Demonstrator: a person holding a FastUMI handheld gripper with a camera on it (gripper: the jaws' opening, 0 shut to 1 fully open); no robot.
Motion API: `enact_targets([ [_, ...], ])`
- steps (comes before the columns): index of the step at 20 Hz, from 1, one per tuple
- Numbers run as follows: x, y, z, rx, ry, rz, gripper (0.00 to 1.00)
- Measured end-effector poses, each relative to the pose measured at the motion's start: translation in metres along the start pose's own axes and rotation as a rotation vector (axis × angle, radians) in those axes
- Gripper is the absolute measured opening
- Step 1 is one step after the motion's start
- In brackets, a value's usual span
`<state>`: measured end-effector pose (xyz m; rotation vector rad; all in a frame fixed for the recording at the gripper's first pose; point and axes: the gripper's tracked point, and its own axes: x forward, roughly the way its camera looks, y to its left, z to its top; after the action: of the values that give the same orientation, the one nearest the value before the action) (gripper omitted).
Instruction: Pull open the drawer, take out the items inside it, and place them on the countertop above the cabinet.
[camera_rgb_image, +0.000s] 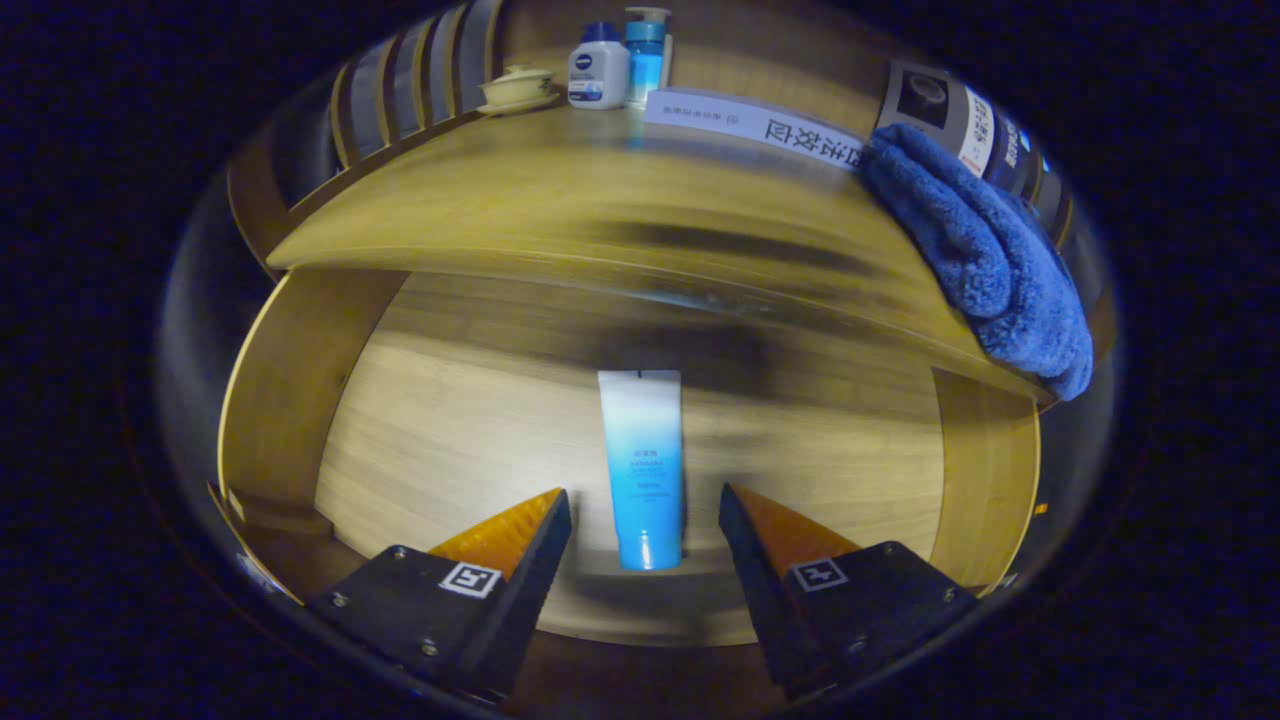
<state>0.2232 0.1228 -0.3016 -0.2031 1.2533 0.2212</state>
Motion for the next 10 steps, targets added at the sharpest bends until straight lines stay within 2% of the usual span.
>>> enact_targets([
  [4,0.009,-0.011,-0.013,-0.039,0.121,-0.032,0.88],
  [6,0.013,-0.006,-0.012,-0.037,0.147,0.004,0.87],
  [8,0.015,0.001,-0.012,-0.008,0.152,0.046,0.68],
  [10,0.02,0.002,-0.011,-0.011,0.136,0.038,0.49],
])
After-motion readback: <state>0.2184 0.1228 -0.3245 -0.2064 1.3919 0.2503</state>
